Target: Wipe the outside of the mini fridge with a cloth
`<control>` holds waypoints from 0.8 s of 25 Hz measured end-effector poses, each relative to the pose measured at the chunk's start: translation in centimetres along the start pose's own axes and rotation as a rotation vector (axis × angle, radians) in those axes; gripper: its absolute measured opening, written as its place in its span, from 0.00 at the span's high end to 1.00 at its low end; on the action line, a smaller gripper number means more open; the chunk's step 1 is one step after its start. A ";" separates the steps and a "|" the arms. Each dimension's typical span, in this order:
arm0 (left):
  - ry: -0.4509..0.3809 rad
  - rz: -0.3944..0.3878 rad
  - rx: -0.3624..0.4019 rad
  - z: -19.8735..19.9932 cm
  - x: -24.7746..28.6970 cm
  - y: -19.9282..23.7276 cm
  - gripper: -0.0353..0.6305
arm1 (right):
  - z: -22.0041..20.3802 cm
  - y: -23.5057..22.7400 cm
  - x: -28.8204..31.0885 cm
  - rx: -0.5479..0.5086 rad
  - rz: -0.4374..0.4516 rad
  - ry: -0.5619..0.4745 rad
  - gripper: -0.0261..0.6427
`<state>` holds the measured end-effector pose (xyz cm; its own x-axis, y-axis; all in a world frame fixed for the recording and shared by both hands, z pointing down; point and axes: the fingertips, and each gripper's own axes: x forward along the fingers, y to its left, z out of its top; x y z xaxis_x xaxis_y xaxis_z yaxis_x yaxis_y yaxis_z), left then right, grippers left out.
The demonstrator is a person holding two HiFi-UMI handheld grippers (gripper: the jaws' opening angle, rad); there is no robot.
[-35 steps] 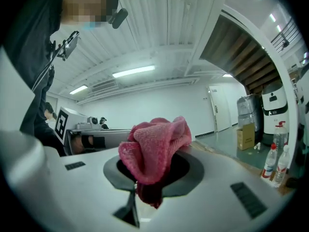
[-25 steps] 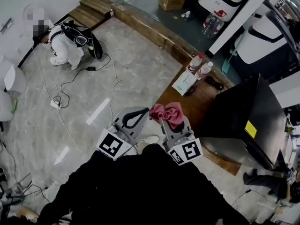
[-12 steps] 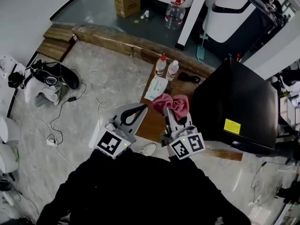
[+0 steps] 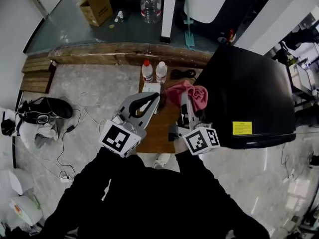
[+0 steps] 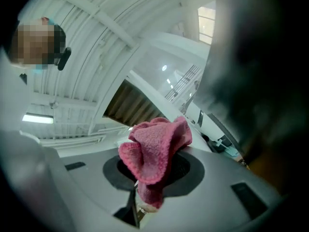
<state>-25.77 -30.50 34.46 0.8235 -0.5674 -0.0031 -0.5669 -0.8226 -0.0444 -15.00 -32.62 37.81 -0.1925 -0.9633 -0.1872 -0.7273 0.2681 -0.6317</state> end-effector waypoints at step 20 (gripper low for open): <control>-0.042 -0.526 -0.039 -1.5 16.6 4.7 0.94 | 5.7 -14.4 4.1 0.399 -0.500 -0.525 0.82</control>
<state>-14.80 -43.78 35.73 0.9966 -0.0766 -0.0310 -0.0771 -0.9969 -0.0132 -1.52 -40.40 41.86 0.4960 -0.8648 -0.0776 -0.3377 -0.1098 -0.9348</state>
